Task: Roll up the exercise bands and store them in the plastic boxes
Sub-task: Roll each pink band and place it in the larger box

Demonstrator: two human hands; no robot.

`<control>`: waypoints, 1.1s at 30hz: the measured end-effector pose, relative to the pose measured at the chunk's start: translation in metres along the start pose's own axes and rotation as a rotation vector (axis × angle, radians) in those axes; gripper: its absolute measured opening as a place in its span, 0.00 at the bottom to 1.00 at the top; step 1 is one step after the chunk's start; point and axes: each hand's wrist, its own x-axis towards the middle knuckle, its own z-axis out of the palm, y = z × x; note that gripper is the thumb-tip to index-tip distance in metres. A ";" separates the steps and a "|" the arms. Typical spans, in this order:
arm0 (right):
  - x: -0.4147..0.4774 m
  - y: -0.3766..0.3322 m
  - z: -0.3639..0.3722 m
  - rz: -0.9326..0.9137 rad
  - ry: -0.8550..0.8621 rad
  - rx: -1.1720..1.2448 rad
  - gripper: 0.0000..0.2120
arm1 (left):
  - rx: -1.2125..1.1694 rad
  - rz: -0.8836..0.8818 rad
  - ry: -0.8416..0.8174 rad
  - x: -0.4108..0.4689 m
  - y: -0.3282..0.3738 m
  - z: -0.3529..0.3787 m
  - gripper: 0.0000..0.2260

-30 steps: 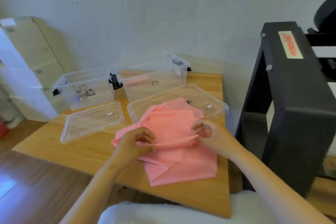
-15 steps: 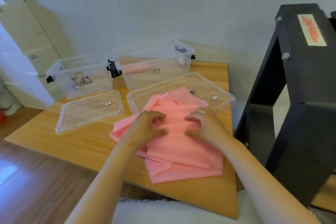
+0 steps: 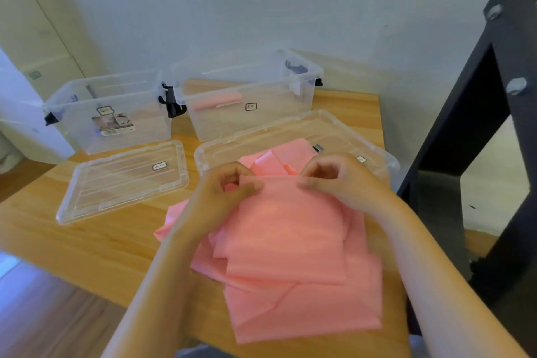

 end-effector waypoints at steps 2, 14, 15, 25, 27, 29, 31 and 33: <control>-0.003 0.003 0.001 0.026 -0.008 0.159 0.04 | -0.073 -0.014 0.071 -0.001 -0.007 0.000 0.04; -0.014 0.011 -0.006 0.055 0.169 0.348 0.04 | -0.244 0.032 0.169 0.002 0.000 0.010 0.05; -0.014 0.010 -0.006 0.040 0.183 0.402 0.04 | -0.288 0.041 0.170 0.003 0.002 0.009 0.04; -0.014 0.009 0.001 -0.036 0.236 0.689 0.08 | -0.677 0.027 0.082 -0.003 -0.009 -0.004 0.05; -0.015 0.008 0.000 -0.020 0.220 0.663 0.14 | -0.625 0.012 0.092 -0.002 -0.014 -0.006 0.09; -0.016 0.010 -0.003 0.004 0.215 0.640 0.21 | -0.590 0.028 0.079 -0.001 -0.016 -0.007 0.07; -0.015 0.012 -0.004 0.004 0.220 0.583 0.19 | -0.546 0.062 0.100 0.000 -0.017 -0.009 0.10; -0.014 0.014 -0.005 0.012 0.216 0.476 0.11 | -0.429 0.095 0.133 -0.001 -0.015 -0.010 0.10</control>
